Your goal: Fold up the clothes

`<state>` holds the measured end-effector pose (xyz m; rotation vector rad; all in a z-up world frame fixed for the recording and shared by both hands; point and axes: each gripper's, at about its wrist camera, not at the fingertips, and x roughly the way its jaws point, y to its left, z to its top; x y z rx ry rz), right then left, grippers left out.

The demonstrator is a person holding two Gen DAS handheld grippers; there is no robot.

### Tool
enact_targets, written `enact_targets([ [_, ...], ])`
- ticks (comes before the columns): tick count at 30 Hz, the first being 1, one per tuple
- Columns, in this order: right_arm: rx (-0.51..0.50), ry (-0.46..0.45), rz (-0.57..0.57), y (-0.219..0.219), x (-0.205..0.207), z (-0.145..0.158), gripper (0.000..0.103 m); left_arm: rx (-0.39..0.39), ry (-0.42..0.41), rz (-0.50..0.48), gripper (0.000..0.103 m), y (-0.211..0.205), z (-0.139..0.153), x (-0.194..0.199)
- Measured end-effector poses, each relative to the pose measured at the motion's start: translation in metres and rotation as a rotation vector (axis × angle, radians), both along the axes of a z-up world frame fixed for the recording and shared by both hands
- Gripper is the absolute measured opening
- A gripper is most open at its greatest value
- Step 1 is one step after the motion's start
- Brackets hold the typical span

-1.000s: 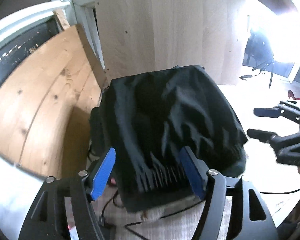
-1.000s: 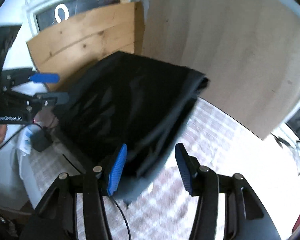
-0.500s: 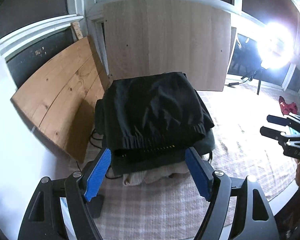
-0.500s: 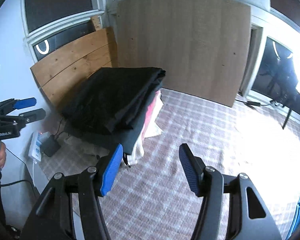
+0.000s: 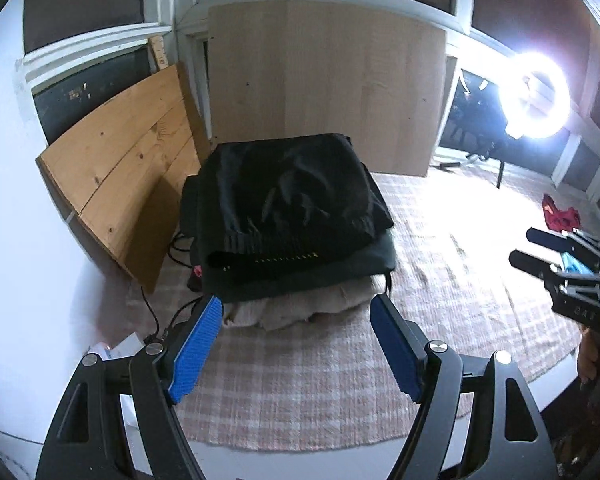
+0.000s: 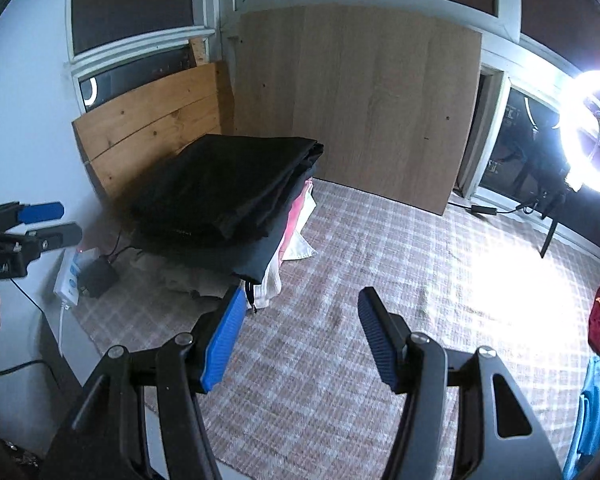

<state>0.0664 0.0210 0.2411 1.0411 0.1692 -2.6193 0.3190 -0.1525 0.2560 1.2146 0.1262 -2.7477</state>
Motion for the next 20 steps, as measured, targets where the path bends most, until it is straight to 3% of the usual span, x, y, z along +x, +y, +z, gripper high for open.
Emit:
enact_targets([
  [16, -0.026, -0.012, -0.08, 0.028, 0.016, -0.007, 0.058, -0.002, 0.012, -0.037, 0.075, 0.022, 0.009, 0.011],
  [20, -0.022, -0.016, -0.087, 0.031, 0.017, -0.009, 0.058, -0.013, 0.05, -0.062, 0.075, 0.027, 0.013, 0.015],
])
